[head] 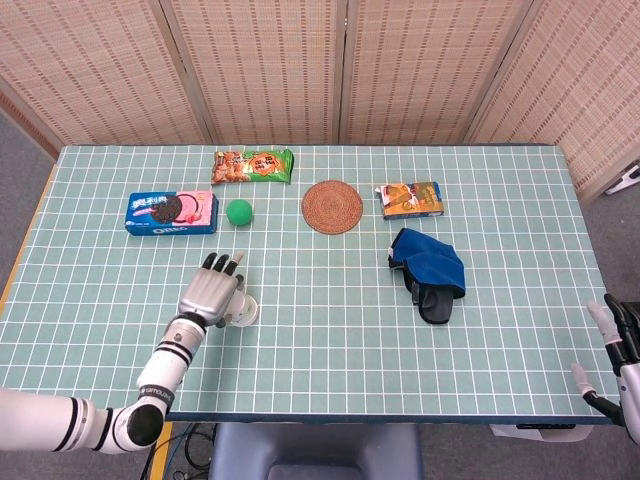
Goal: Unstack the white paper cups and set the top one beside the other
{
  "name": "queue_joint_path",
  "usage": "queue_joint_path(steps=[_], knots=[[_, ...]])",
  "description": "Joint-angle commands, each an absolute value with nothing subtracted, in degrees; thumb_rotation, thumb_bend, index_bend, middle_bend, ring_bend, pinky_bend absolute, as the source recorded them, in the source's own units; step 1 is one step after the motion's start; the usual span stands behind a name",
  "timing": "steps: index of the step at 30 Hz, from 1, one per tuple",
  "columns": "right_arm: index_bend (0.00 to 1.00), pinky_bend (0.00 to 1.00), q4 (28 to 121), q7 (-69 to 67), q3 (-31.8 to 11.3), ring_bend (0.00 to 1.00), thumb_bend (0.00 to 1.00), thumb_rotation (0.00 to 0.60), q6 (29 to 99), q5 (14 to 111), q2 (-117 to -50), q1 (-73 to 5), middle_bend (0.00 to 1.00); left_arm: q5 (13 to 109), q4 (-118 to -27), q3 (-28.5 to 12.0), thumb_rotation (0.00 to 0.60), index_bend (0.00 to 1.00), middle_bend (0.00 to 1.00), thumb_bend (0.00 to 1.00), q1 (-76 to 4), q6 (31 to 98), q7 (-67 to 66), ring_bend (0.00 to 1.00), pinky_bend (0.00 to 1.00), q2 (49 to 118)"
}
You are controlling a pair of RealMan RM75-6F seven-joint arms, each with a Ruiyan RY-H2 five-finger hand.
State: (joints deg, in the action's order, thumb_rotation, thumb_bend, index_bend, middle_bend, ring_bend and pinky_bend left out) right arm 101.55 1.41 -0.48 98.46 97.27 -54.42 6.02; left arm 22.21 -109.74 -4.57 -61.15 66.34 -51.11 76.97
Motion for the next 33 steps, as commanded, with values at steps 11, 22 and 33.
queue_joint_path(steps=[11, 22, 33], knots=[[0.01, 0.00, 101.30, 0.89, -0.28, 0.00, 0.34, 0.600, 98.73, 97.76, -54.32, 6.15, 0.00, 17.79, -117.58, -6.21, 0.600, 0.44, 0.00, 0.30, -63.76, 75.71, -58.12, 0.00, 0.00, 76.49], [0.01, 0.00, 101.36, 0.77, -0.30, 0.00, 0.34, 0.600, 98.18, 97.49, -54.23, 5.90, 0.00, 13.79, -123.94, -9.45, 0.600, 0.44, 0.00, 0.30, -66.25, 82.53, -62.99, 0.00, 0.00, 75.98], [0.01, 0.00, 101.50, 1.17, -0.54, 0.00, 0.34, 0.600, 97.37, 96.63, -54.26, 5.54, 0.00, 11.67, -126.63, -11.30, 0.600, 0.44, 0.00, 0.30, -67.01, 85.74, -64.81, 0.00, 0.00, 73.79]])
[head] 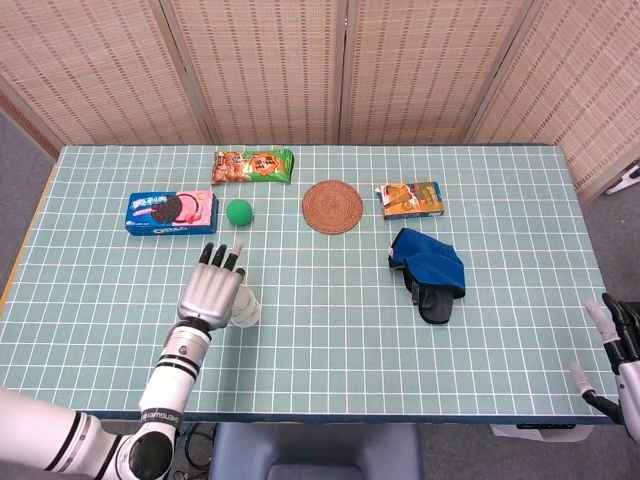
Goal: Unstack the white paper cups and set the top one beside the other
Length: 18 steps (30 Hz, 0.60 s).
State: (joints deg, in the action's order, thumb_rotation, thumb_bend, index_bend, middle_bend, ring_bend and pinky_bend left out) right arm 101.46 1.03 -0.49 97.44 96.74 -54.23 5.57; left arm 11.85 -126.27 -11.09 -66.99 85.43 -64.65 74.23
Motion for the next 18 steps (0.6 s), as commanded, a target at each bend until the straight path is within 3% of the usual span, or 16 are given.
queue_joint_path(steps=[1, 9, 18], knots=[[0.01, 0.00, 101.53, 1.25, -0.58, 0.00, 0.34, 0.600, 97.31, 96.51, -54.31, 5.51, 0.00, 11.56, -126.98, -11.39, 0.600, 0.44, 0.00, 0.30, -66.98, 85.98, -64.90, 0.00, 0.00, 73.38], [0.01, 0.00, 101.88, 2.17, -0.90, 0.00, 0.34, 0.600, 97.06, 95.88, -54.59, 5.36, 0.00, 11.51, -129.39, -11.63, 0.600, 0.44, 0.00, 0.30, -66.23, 87.27, -64.83, 0.00, 0.00, 70.15], [0.01, 0.00, 102.15, 3.79, -0.66, 0.00, 0.34, 0.600, 96.56, 96.43, -55.08, 5.15, 0.00, 14.73, -129.47, -8.84, 0.600, 0.44, 0.00, 0.30, -61.75, 84.93, -60.08, 0.00, 0.00, 66.04]])
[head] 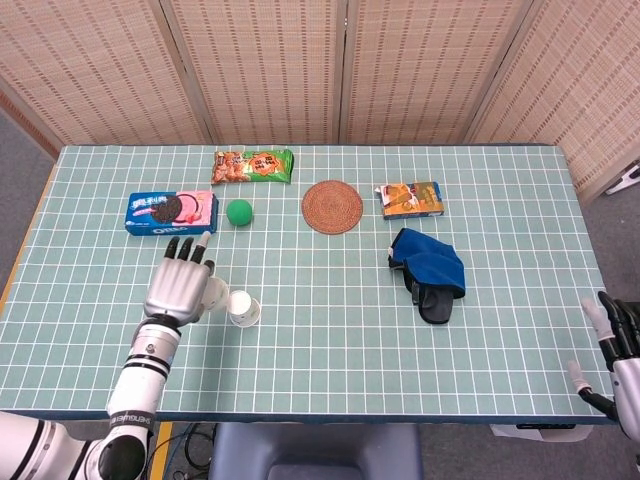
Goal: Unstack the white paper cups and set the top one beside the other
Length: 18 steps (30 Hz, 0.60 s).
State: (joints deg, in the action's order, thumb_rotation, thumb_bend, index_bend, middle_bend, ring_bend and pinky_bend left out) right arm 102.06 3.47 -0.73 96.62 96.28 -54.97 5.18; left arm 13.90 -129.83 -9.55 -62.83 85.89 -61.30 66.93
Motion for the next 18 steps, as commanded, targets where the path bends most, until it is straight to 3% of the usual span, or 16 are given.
queue_joint_path(steps=[1, 18], knots=[[0.01, 0.00, 102.17, 3.91, -0.66, 0.00, 0.34, 0.600, 96.65, 96.50, -55.13, 5.19, 0.00, 15.07, -129.22, -8.61, 0.600, 0.44, 0.00, 0.30, -61.26, 84.50, -59.44, 0.00, 0.00, 65.61], [0.01, 0.00, 101.95, 4.31, -0.14, 0.00, 0.34, 0.600, 96.66, 96.92, -55.28, 5.46, 0.00, 22.71, -121.71, -4.30, 0.600, 0.45, 0.00, 0.30, -54.93, 75.09, -50.59, 0.00, 0.00, 64.43]])
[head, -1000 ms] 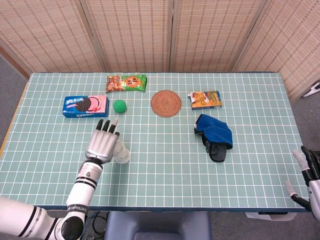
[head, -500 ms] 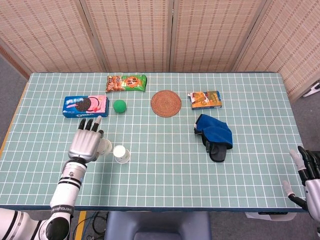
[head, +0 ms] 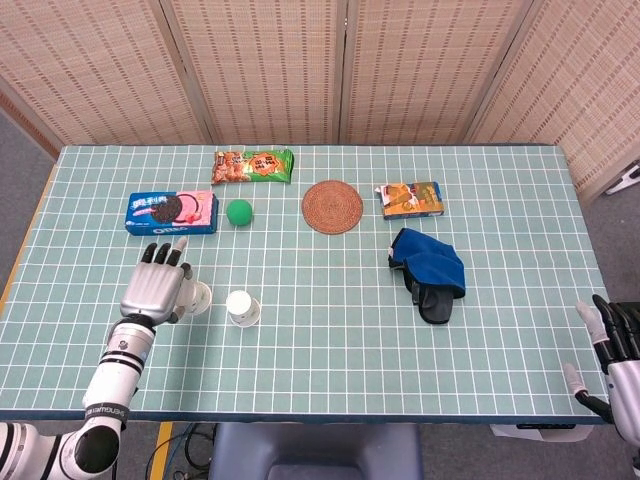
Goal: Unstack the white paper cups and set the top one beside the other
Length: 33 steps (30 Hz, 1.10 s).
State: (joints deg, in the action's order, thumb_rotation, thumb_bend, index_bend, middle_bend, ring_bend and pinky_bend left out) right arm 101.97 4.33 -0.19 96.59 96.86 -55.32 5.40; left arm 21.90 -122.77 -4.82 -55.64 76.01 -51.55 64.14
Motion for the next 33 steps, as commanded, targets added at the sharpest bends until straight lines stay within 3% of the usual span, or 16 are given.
queue_joint_path(steps=[1, 33], knots=[[0.01, 0.00, 101.94, 4.32, -0.07, 0.00, 0.34, 0.600, 96.81, 97.05, -55.26, 5.56, 0.00, 23.18, -121.00, -4.05, 0.600, 0.45, 0.00, 0.29, -54.53, 74.48, -49.96, 0.00, 0.00, 64.56], [0.01, 0.00, 101.62, 4.21, 0.32, 0.00, 0.34, 0.600, 98.22, 98.34, -55.33, 6.38, 0.00, 30.71, -105.79, -1.51, 0.600, 0.45, 0.00, 0.29, -47.21, 62.04, -36.86, 0.00, 0.00, 68.14]])
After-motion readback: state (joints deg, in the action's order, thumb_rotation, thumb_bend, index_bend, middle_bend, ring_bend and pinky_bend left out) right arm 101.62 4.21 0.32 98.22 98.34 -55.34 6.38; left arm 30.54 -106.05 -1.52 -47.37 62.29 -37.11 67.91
